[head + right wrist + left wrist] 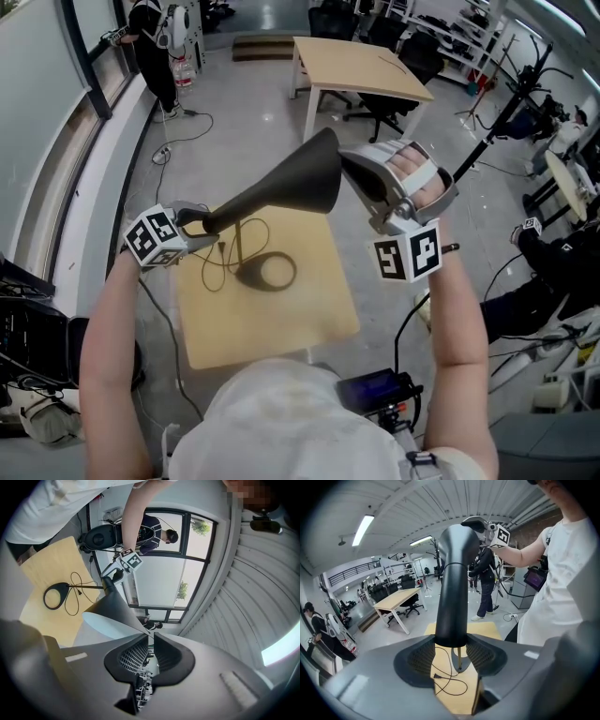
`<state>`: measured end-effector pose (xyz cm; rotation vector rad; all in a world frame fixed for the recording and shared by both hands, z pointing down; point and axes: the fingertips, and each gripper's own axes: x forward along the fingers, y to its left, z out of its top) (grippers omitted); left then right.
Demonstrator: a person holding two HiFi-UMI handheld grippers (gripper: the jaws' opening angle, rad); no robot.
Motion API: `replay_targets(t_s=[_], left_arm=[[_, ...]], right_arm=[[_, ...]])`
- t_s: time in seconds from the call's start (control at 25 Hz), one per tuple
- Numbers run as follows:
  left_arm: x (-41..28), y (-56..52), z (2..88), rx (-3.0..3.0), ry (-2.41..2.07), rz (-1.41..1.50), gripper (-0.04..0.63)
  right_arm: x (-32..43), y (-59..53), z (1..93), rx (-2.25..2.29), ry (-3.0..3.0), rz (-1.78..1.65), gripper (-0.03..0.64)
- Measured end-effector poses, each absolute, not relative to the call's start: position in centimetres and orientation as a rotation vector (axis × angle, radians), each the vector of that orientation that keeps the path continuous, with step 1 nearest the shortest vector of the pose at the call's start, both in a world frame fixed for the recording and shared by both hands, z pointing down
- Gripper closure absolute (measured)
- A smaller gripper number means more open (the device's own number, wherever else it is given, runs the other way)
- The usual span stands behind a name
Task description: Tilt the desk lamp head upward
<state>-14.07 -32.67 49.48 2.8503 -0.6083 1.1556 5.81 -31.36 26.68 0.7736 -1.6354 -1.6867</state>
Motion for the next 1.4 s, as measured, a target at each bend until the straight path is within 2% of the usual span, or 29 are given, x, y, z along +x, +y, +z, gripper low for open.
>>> replay_targets(t_s=[1.4], left_arm=[[-12.8,-33.1,51.1,2.857,-0.655,1.105,0.383]], right_arm=[[2.2,-31.2,24.3,0.795,-1.603,-1.786,0.563]])
